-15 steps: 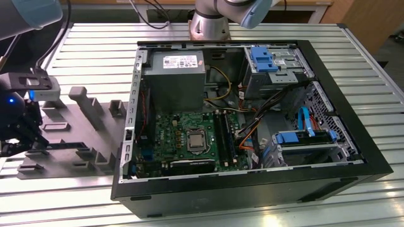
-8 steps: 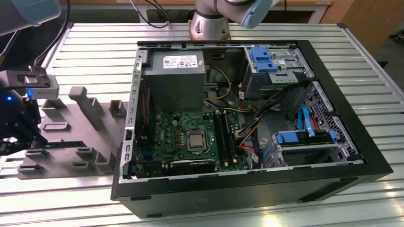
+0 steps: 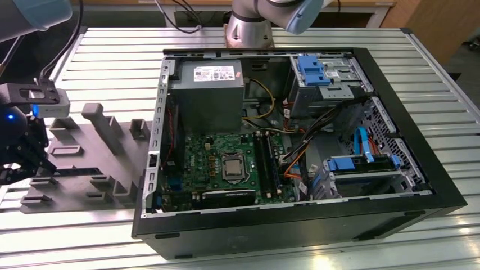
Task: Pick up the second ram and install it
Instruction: 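Pick up the second ram and move it above second insertion slot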
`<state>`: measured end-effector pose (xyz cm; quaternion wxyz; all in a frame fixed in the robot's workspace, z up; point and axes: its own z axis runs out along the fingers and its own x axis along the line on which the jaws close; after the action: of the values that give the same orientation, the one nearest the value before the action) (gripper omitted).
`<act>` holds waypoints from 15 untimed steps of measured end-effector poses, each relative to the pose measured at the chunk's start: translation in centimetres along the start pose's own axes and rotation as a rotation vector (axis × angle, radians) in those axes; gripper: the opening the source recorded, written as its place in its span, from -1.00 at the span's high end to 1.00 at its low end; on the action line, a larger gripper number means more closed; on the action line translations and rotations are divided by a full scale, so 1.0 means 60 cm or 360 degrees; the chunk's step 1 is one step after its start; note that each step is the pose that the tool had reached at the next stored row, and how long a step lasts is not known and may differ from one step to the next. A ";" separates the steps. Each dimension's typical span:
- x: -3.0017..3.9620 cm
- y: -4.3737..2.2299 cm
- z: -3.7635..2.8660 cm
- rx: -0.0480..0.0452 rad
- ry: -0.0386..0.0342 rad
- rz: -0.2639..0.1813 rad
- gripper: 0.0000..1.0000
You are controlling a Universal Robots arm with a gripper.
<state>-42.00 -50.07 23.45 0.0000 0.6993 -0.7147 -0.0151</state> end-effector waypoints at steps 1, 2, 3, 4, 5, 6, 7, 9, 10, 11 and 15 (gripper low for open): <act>0.000 0.000 0.000 0.0000 0.0000 0.0000 0.77; 0.000 0.000 0.000 0.0000 0.0000 0.0000 0.77; 0.000 0.000 0.000 0.0000 0.0000 0.0000 0.77; 0.000 0.000 0.000 0.0000 0.0000 0.0000 0.77; 0.000 0.000 -0.001 0.0000 0.0000 0.0000 0.77; 0.000 0.000 -0.003 -0.0001 0.0000 0.0000 0.77; 0.000 0.000 -0.004 0.0000 0.0000 0.0000 0.77; 0.000 0.000 -0.006 0.0000 0.0000 0.0000 0.77; 0.000 0.000 -0.008 0.0000 0.0000 0.0000 0.77; 0.000 0.000 -0.009 0.0000 0.0000 0.0000 0.77; 0.000 0.000 -0.013 0.0000 0.0000 0.0000 0.77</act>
<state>-42.00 -50.06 24.26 0.0000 0.6993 -0.7147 -0.0151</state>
